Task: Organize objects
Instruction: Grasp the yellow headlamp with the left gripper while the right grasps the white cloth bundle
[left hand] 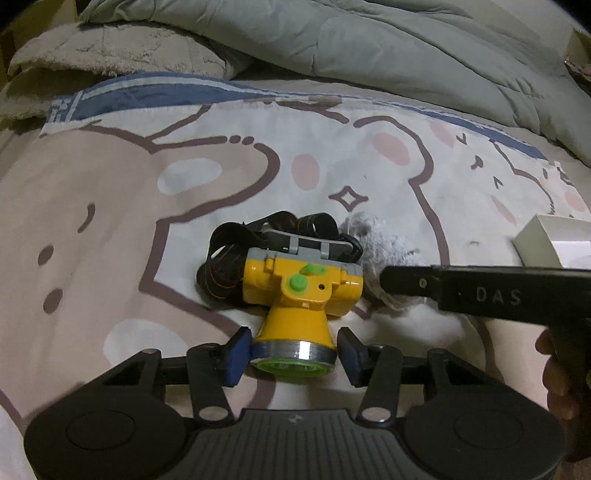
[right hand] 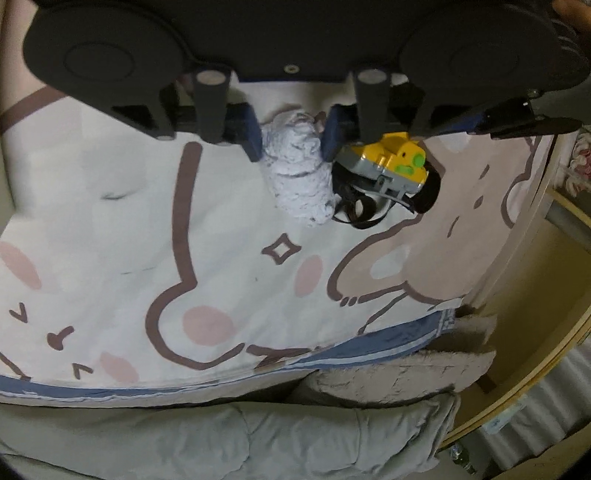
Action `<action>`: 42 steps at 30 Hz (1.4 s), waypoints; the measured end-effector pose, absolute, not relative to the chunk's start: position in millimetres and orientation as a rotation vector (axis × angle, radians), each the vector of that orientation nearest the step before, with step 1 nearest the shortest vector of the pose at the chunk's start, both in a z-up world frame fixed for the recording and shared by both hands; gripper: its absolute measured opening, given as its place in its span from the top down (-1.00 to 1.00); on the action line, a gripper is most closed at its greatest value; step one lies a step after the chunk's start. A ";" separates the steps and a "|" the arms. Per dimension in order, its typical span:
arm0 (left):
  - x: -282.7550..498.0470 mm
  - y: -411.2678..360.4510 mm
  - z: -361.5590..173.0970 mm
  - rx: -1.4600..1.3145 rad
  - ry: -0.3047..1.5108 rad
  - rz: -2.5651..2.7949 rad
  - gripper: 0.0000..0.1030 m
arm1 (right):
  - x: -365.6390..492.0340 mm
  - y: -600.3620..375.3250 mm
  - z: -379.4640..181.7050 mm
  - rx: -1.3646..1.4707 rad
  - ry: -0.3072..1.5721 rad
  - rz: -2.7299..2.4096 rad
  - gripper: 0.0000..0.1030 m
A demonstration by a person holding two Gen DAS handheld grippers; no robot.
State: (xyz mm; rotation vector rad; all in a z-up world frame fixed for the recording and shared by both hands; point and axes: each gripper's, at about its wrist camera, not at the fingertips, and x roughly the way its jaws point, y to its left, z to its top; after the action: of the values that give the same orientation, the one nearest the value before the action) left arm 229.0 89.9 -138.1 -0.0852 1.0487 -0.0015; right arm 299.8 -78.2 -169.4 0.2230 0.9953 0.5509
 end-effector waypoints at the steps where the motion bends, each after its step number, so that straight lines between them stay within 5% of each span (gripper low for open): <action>1: 226.0 89.9 -137.5 -0.091 1.052 -0.005 0.00 | 298.5 -77.8 -167.9 0.213 0.995 0.549 0.34; 22: 113.6 70.6 -121.3 -0.040 1.086 -0.169 0.00 | 185.0 -153.2 -121.7 0.117 1.085 0.576 0.39; 32: 70.2 60.6 -116.7 -0.040 1.103 -0.190 0.00 | 119.4 -195.6 -142.7 0.373 1.305 0.690 0.37; 42: 69.9 53.3 -119.0 0.015 1.110 -0.188 0.00 | 107.8 -194.1 -135.8 0.057 1.132 0.655 0.19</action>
State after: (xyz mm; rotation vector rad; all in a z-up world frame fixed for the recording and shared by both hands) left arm 69.9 53.3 -119.0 0.0150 1.1102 -0.1882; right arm 107.8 -194.1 -135.8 0.0572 1.1318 0.6546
